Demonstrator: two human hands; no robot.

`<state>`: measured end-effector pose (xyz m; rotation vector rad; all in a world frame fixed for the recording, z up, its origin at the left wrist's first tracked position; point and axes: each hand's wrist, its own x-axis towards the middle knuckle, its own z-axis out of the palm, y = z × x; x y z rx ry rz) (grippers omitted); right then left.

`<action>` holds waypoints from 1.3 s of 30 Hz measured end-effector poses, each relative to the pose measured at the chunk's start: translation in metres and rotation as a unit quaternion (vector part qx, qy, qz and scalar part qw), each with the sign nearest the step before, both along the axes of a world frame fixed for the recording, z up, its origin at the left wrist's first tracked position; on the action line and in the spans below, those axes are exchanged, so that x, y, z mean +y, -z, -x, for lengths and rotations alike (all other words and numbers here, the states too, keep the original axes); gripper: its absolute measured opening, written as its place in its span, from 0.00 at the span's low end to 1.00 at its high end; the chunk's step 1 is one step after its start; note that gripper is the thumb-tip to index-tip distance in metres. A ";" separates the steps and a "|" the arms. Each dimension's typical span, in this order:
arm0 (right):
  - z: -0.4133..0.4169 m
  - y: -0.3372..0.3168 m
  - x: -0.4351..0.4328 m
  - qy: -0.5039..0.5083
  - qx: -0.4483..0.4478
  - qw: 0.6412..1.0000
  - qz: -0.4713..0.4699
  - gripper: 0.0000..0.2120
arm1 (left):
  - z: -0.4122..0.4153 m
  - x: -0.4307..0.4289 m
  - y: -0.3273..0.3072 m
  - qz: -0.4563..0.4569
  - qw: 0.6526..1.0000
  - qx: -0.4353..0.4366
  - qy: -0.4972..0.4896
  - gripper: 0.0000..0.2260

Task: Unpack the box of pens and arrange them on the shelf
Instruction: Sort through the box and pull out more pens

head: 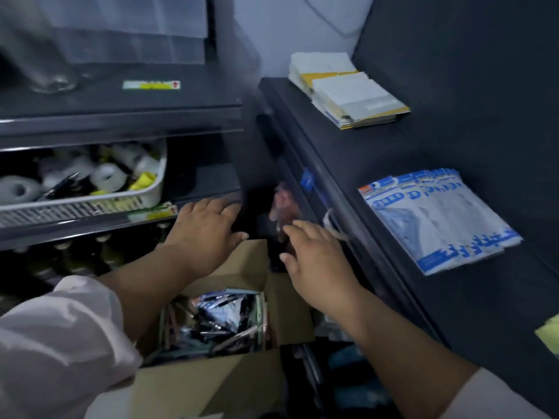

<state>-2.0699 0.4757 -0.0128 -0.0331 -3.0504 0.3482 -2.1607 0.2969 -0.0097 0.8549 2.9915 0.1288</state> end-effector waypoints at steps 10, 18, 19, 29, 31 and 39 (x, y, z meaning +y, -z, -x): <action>0.021 0.071 -0.081 -0.034 -0.155 0.986 0.046 0.25 | -0.005 -0.117 0.082 0.035 0.988 -0.128 -0.079 0.27; 0.027 0.153 -0.090 0.030 -0.233 0.966 0.104 0.23 | -0.001 -0.123 0.164 -0.011 0.968 -0.219 -0.120 0.26; 0.028 0.163 -0.090 0.031 -0.246 0.963 0.106 0.23 | 0.001 -0.120 0.176 -0.023 0.963 -0.235 -0.129 0.26; 0.041 0.274 -0.080 0.015 -0.276 0.958 0.076 0.22 | 0.026 -0.082 0.306 -0.062 0.915 -0.340 -0.209 0.23; 0.042 0.293 -0.077 0.013 -0.280 0.957 0.077 0.21 | 0.031 -0.078 0.329 -0.080 0.903 -0.354 -0.230 0.22; 0.052 0.351 -0.067 0.011 -0.294 0.951 0.093 0.22 | 0.042 -0.068 0.407 -0.143 0.870 -0.389 -0.268 0.21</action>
